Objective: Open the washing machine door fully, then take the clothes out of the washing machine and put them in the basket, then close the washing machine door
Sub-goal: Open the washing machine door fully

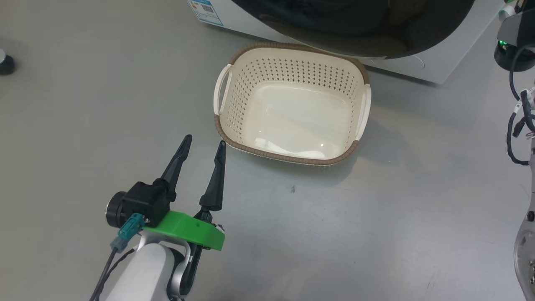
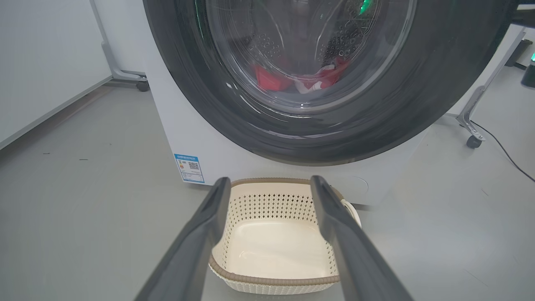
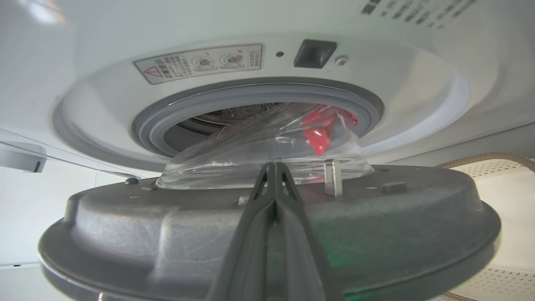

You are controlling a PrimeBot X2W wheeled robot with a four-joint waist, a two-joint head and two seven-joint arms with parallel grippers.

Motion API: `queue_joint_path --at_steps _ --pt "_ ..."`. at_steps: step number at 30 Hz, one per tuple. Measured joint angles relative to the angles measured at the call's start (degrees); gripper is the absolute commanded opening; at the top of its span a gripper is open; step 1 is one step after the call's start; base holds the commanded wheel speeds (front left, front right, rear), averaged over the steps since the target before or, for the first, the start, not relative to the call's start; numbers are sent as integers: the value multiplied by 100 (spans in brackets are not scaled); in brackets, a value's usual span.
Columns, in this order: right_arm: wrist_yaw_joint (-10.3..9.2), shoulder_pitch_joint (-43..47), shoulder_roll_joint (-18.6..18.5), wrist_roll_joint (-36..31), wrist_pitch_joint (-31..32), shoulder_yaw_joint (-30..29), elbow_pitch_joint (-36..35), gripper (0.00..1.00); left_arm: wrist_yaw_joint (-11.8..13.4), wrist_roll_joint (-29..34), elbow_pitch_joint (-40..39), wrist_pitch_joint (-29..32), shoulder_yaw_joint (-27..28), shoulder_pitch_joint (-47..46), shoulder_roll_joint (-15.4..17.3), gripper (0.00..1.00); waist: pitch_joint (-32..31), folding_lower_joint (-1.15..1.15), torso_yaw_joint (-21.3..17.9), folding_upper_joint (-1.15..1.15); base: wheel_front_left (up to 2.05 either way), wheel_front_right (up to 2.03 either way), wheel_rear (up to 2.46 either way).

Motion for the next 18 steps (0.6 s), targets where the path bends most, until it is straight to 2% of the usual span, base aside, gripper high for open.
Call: queue_joint_path --at_steps 9,18 --pt "0 17 -36 60 420 85 453 0 9 1 80 0 -3 -11 0 100 -144 0 8 0 0 0 0" --pt "0 170 94 189 689 153 735 0 16 3 130 0 2 -10 0 100 -374 0 -4 0 0 0 0"
